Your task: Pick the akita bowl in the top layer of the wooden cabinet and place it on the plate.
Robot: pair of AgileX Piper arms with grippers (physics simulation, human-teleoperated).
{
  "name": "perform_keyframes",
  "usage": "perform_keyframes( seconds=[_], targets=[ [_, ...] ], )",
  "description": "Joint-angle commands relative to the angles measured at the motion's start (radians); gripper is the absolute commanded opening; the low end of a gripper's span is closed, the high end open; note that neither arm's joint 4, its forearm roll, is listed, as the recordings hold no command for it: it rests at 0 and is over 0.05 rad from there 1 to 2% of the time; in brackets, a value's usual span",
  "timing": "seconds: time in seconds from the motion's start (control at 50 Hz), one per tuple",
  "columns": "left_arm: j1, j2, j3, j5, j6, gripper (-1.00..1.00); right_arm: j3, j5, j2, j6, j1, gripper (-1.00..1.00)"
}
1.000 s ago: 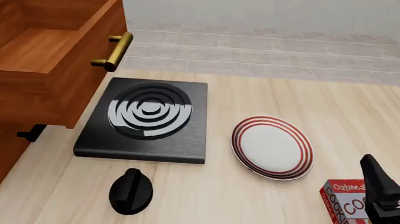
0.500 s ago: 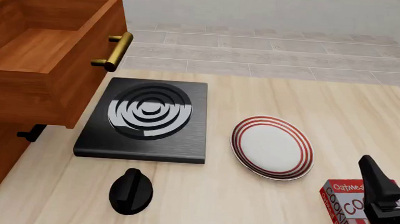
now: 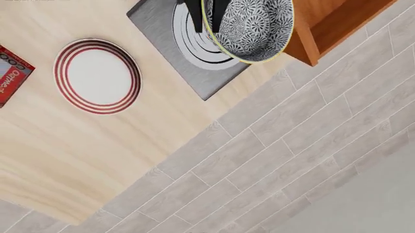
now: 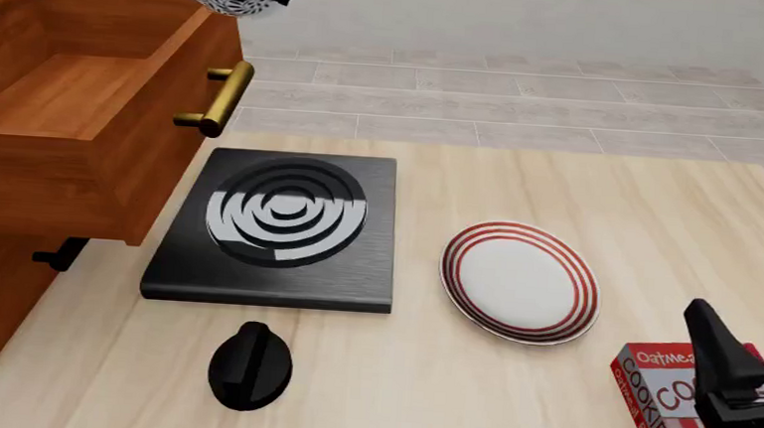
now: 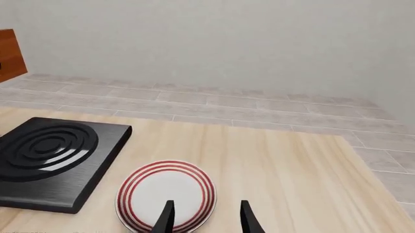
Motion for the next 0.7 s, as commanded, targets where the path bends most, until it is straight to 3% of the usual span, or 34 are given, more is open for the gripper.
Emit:
perform_keyframes(
  seconds=[0.02,0.26,0.7],
  targets=[
    [-0.033,0.010,0.007,-0.030,0.024,-1.00,0.001,0.015,-0.017,-0.003,0.004,1.00],
    [-0.080,0.032,0.012,-0.055,0.039,-1.00,0.001,0.025,-0.026,-0.005,0.003,1.00],
    [-0.088,0.062,0.129,-0.161,0.110,-1.00,0.001,0.025,-0.026,-0.008,0.004,1.00]
  ],
)
